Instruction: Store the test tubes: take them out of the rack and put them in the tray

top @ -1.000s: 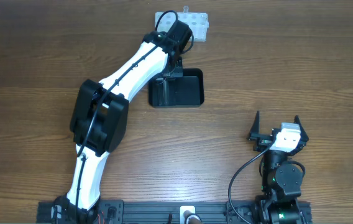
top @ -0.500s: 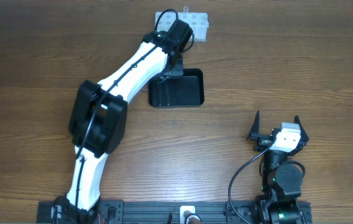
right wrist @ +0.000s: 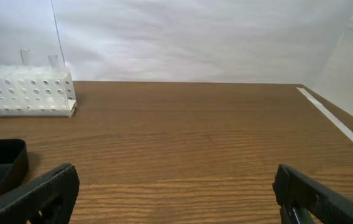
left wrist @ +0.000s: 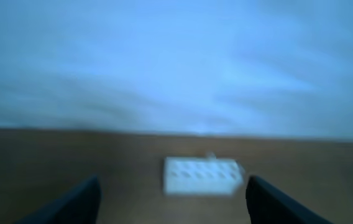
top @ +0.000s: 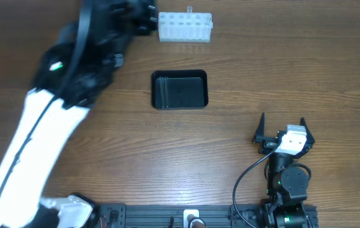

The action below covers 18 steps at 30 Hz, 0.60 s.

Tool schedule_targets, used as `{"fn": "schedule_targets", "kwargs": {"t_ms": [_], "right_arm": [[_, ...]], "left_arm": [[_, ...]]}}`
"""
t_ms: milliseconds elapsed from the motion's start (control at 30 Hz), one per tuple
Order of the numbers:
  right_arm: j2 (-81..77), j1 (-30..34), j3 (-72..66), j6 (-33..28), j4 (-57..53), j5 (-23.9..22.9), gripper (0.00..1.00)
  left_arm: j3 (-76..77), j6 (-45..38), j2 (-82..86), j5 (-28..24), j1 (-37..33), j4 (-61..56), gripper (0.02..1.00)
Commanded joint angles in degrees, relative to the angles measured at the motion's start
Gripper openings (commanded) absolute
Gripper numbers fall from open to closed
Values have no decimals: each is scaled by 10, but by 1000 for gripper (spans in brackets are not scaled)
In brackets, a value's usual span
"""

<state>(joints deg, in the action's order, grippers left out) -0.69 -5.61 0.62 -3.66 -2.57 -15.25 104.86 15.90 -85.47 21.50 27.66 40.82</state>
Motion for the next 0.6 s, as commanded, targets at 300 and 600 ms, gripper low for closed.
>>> {"fn": "schedule_targets", "kwargs": {"t_ms": [300, 600], "right_arm": [[4, 4, -3, -3, 0, -7, 991], [4, 4, -3, -3, 0, -7, 991]], "left_arm": [[-435, -70, 277, -184, -217, -268, 998], [-820, -69, 503, -214, -246, -542, 998]]}}
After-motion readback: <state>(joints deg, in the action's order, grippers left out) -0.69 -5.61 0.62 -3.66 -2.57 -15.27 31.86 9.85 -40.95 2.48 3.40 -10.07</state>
